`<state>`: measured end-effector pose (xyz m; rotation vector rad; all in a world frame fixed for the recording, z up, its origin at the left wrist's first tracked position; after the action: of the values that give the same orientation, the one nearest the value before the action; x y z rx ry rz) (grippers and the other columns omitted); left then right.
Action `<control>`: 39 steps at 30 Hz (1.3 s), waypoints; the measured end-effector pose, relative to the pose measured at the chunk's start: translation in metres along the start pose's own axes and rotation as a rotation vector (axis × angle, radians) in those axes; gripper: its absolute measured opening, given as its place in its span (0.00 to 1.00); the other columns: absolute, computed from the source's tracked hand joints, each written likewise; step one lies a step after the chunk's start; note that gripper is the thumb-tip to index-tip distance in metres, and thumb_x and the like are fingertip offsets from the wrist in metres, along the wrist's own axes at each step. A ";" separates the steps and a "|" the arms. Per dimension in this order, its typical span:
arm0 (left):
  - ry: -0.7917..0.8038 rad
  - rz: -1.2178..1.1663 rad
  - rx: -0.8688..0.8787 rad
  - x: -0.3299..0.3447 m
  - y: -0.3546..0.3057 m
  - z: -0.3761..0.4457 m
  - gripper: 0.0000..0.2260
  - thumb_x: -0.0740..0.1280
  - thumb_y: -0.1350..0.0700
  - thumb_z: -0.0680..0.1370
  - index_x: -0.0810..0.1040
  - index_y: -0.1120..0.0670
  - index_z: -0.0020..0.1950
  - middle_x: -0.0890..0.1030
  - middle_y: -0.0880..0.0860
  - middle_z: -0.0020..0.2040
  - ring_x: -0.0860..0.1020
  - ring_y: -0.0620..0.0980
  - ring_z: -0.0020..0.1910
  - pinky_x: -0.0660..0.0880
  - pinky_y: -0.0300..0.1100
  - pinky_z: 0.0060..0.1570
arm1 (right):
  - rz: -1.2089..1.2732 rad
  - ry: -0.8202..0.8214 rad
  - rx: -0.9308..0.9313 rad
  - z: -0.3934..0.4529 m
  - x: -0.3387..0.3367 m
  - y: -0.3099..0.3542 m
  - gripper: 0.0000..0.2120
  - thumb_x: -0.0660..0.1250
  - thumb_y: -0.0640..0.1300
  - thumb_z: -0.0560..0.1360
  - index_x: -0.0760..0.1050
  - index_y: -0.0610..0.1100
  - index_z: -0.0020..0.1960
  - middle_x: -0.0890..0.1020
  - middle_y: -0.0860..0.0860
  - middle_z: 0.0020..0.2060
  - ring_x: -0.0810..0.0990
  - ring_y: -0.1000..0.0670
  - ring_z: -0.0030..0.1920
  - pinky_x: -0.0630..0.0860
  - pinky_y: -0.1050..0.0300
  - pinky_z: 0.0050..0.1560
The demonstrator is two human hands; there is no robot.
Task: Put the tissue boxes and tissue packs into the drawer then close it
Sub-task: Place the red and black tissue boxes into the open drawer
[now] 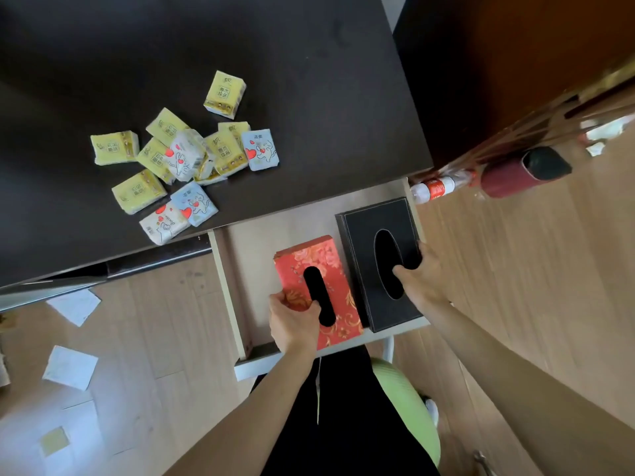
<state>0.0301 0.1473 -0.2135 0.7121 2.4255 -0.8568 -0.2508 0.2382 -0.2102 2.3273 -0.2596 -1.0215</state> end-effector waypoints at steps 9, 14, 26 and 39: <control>0.030 0.074 -0.051 0.017 0.012 0.041 0.21 0.79 0.53 0.66 0.68 0.48 0.47 0.79 0.50 0.47 0.80 0.52 0.42 0.78 0.49 0.42 | -0.131 0.041 0.046 0.020 0.047 -0.012 0.24 0.72 0.34 0.73 0.73 0.41 0.67 0.81 0.43 0.61 0.82 0.40 0.60 0.80 0.45 0.62; 0.082 0.091 -0.003 0.023 0.016 0.050 0.21 0.79 0.54 0.68 0.68 0.49 0.49 0.78 0.51 0.49 0.78 0.49 0.41 0.74 0.45 0.37 | -0.194 0.058 0.038 0.027 0.052 -0.017 0.23 0.72 0.35 0.74 0.72 0.40 0.68 0.81 0.42 0.62 0.82 0.39 0.61 0.80 0.41 0.63; 0.274 0.118 0.271 0.024 -0.020 0.079 0.49 0.77 0.56 0.72 0.45 0.39 0.81 0.70 0.46 0.65 0.72 0.44 0.54 0.70 0.28 0.40 | -0.859 0.186 -0.662 0.072 0.060 0.064 0.47 0.78 0.44 0.70 0.57 0.43 0.82 0.66 0.43 0.78 0.64 0.40 0.79 0.65 0.44 0.76; 0.268 0.172 0.275 0.073 -0.049 0.058 0.38 0.76 0.53 0.71 0.57 0.39 0.73 0.77 0.49 0.62 0.78 0.52 0.54 0.77 0.43 0.46 | -1.066 0.271 -0.836 0.104 0.028 0.056 0.42 0.78 0.45 0.68 0.66 0.37 0.78 0.74 0.41 0.73 0.69 0.40 0.76 0.55 0.46 0.82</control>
<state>-0.0407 0.0984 -0.2746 1.1886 2.4511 -1.0955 -0.3043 0.1368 -0.2512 1.6732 1.3702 -0.9326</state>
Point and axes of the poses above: each hand's wrist, its own z-axis towards the middle knuckle, its own x-axis out of the palm, y = z × x, the point moved 6 cm from there along z, towards the middle knuckle
